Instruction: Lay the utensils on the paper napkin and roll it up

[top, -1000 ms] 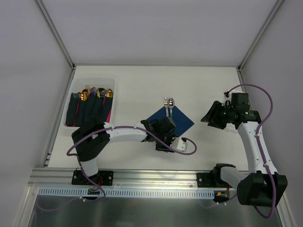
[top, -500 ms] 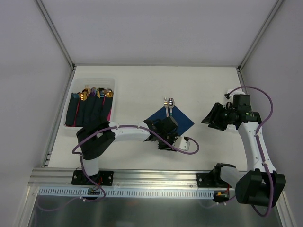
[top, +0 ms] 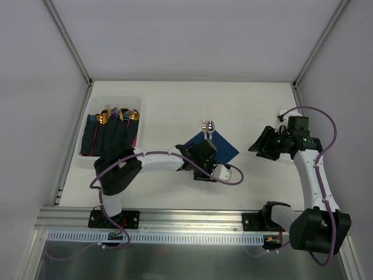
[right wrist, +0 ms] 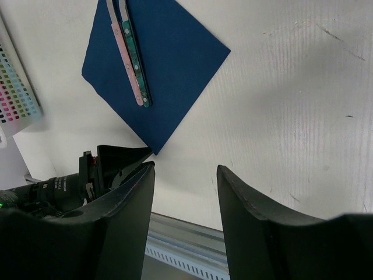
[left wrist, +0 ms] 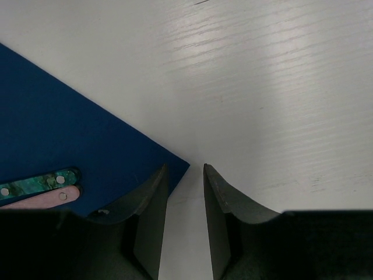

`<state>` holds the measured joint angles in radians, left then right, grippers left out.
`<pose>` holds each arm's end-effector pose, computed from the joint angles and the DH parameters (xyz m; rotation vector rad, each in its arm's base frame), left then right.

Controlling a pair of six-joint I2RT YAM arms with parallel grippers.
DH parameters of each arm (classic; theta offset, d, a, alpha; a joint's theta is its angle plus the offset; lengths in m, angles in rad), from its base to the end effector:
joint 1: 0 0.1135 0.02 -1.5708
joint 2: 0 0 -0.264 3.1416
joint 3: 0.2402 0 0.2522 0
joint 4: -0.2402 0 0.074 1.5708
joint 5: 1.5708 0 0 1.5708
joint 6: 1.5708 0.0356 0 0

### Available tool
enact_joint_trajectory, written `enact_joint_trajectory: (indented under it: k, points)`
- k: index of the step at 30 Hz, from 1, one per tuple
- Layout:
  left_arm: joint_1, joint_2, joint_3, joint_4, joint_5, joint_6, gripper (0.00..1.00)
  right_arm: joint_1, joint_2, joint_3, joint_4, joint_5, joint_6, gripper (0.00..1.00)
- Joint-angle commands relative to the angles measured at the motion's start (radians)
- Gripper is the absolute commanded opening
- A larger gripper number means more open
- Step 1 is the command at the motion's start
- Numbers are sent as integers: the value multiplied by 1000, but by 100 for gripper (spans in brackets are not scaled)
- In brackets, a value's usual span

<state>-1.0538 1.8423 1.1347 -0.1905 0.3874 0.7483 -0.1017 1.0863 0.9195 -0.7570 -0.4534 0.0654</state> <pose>0.1774 -0.3392 0.1705 2.0401 1.3995 -0.6098 0.2129 -0.0061 0.2810 0.0156 2.4432 0.5470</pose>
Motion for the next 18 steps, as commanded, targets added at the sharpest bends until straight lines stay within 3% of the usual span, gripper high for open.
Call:
enact_joint_trajectory:
  k: [1,18]
  points:
    - [9,11,31,13,18,23,31,-10,1,-5,13,-21,-18,50]
    - [15,48,36,-3,64,25,30,-16,26,-2,22,-48,-18,48]
